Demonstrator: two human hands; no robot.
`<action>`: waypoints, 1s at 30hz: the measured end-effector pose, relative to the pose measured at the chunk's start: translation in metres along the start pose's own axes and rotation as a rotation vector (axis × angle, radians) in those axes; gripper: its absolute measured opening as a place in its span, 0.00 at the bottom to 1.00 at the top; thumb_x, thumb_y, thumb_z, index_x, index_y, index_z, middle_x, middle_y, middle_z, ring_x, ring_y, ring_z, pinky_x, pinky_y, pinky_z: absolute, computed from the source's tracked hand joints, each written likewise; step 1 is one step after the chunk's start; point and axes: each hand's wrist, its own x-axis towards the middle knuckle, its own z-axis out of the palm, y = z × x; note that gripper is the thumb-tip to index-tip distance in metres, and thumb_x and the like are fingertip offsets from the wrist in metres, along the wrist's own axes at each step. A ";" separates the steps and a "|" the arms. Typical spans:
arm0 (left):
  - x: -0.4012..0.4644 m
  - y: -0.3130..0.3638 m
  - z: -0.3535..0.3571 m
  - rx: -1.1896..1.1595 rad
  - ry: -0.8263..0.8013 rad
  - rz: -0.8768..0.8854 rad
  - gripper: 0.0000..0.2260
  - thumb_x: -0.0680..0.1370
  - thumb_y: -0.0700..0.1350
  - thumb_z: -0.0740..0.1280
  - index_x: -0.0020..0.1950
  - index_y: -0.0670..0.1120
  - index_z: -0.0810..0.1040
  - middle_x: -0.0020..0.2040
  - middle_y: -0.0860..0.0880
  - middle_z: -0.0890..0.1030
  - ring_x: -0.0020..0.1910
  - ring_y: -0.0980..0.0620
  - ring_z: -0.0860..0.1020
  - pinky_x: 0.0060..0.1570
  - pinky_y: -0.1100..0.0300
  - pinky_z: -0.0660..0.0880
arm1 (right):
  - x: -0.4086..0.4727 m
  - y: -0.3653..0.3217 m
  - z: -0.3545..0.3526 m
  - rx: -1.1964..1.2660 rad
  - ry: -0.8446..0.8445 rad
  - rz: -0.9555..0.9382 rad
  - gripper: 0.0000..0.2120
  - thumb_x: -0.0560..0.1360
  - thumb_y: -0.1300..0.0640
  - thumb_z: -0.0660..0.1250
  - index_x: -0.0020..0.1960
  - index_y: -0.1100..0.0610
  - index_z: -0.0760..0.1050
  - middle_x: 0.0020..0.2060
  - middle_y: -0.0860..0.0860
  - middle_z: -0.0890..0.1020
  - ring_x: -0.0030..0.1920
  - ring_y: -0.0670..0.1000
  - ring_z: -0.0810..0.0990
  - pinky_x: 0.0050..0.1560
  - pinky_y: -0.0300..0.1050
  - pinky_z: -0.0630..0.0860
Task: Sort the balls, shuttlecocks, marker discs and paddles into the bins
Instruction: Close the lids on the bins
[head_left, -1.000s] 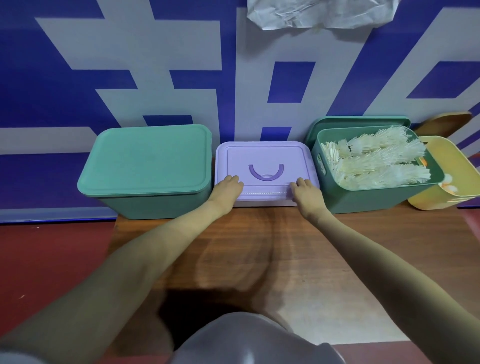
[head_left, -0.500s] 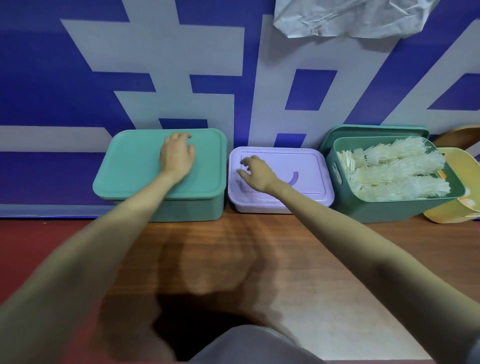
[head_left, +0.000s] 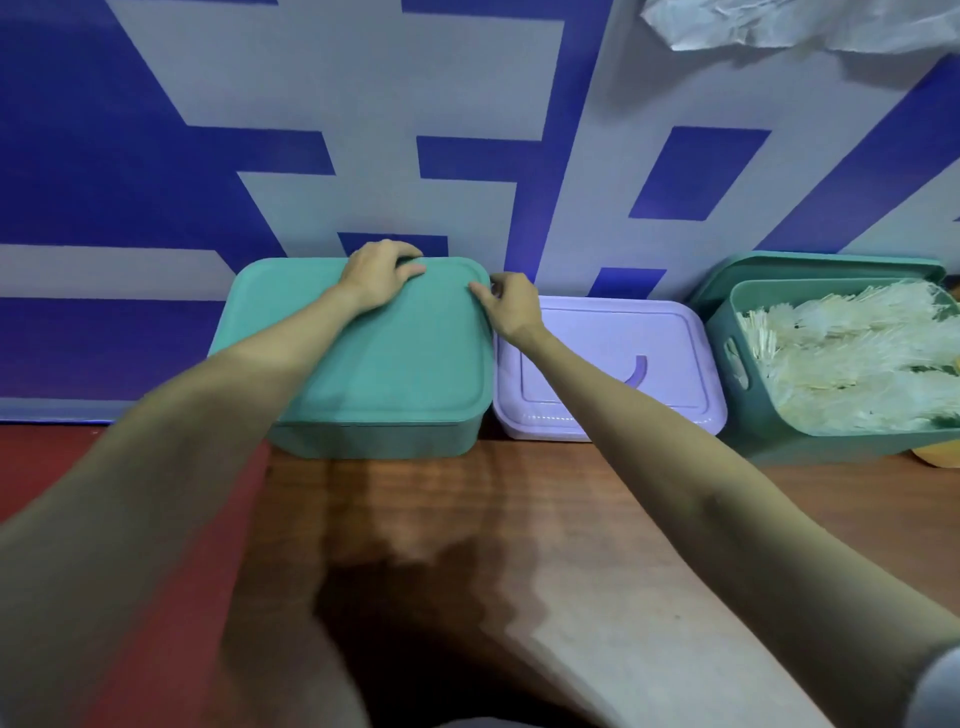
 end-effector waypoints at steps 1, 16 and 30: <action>0.002 -0.001 0.003 -0.023 0.012 0.003 0.13 0.79 0.49 0.64 0.60 0.46 0.80 0.60 0.47 0.81 0.61 0.44 0.76 0.62 0.51 0.70 | 0.000 0.000 0.001 -0.014 0.008 -0.004 0.20 0.77 0.54 0.66 0.31 0.59 0.64 0.30 0.56 0.68 0.33 0.55 0.64 0.32 0.45 0.55; 0.010 0.001 0.009 -0.193 0.057 0.015 0.10 0.78 0.47 0.67 0.55 0.45 0.84 0.56 0.49 0.83 0.57 0.48 0.79 0.62 0.54 0.71 | 0.007 -0.002 0.014 -0.008 0.110 0.136 0.19 0.75 0.66 0.58 0.28 0.57 0.55 0.25 0.51 0.60 0.33 0.54 0.59 0.34 0.44 0.58; 0.007 -0.009 0.024 -0.034 0.131 0.035 0.10 0.79 0.50 0.65 0.54 0.50 0.84 0.52 0.46 0.83 0.54 0.42 0.76 0.58 0.50 0.69 | 0.005 0.005 0.015 -0.120 0.020 0.110 0.13 0.80 0.53 0.61 0.42 0.62 0.72 0.38 0.56 0.74 0.41 0.57 0.71 0.40 0.47 0.68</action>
